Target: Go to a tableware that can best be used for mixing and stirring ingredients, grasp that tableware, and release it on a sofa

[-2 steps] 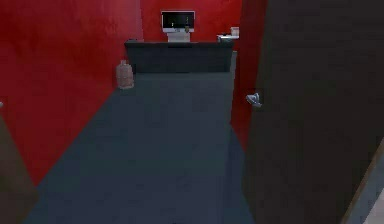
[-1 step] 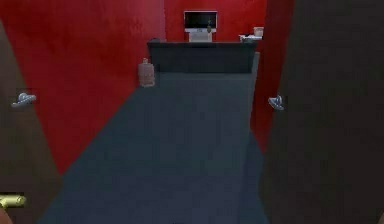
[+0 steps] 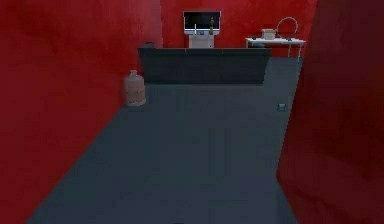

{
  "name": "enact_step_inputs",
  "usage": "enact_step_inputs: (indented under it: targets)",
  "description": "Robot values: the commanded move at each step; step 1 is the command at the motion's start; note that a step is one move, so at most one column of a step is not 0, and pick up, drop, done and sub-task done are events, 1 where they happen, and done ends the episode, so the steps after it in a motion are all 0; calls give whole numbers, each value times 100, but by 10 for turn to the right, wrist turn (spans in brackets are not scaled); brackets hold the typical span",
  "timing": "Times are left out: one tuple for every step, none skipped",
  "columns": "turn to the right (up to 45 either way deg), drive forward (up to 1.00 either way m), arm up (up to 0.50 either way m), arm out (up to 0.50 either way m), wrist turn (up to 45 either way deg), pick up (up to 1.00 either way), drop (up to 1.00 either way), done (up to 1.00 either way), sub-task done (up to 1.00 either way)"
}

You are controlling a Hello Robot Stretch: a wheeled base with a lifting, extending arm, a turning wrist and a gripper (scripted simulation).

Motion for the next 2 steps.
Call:
enact_step_inputs:
  targets:
    - [0,55,0,0,0,0,0,0,0]
    - [150,0,0,0,0,0,0,0,0]
